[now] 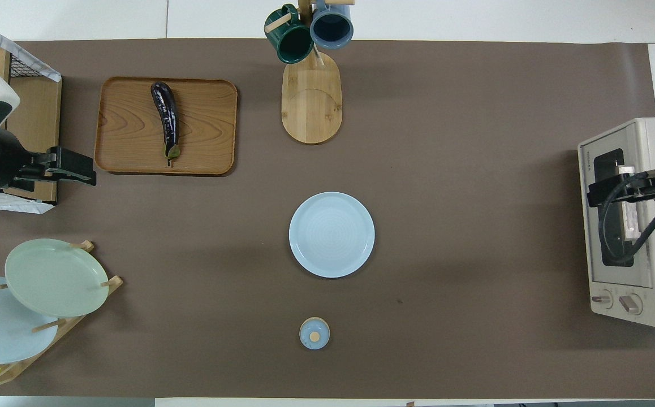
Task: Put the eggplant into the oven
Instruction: 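Move the left gripper toward the eggplant on the wooden board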
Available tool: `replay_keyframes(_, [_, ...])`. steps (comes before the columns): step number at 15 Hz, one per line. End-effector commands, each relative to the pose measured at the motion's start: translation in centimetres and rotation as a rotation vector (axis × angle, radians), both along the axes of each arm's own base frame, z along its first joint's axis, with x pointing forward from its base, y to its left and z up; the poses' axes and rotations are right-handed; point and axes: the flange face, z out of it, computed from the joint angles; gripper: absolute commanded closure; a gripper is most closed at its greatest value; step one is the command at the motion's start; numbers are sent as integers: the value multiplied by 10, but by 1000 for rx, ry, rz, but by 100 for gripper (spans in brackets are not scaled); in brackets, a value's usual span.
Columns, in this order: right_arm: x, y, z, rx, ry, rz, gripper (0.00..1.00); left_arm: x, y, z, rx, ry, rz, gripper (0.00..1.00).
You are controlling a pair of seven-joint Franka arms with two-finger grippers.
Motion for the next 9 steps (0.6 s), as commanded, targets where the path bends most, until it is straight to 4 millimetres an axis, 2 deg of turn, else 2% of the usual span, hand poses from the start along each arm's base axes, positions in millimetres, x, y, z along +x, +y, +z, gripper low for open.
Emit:
replay_keyframes(1, [-3,-2,1,29,-17,-16,0,-1,-1,1,-16,-15,15,0])
replay_keyframes(9, [-2,0,1,29,-18,-11,0,2,0,-1,-21,-47,24,0])
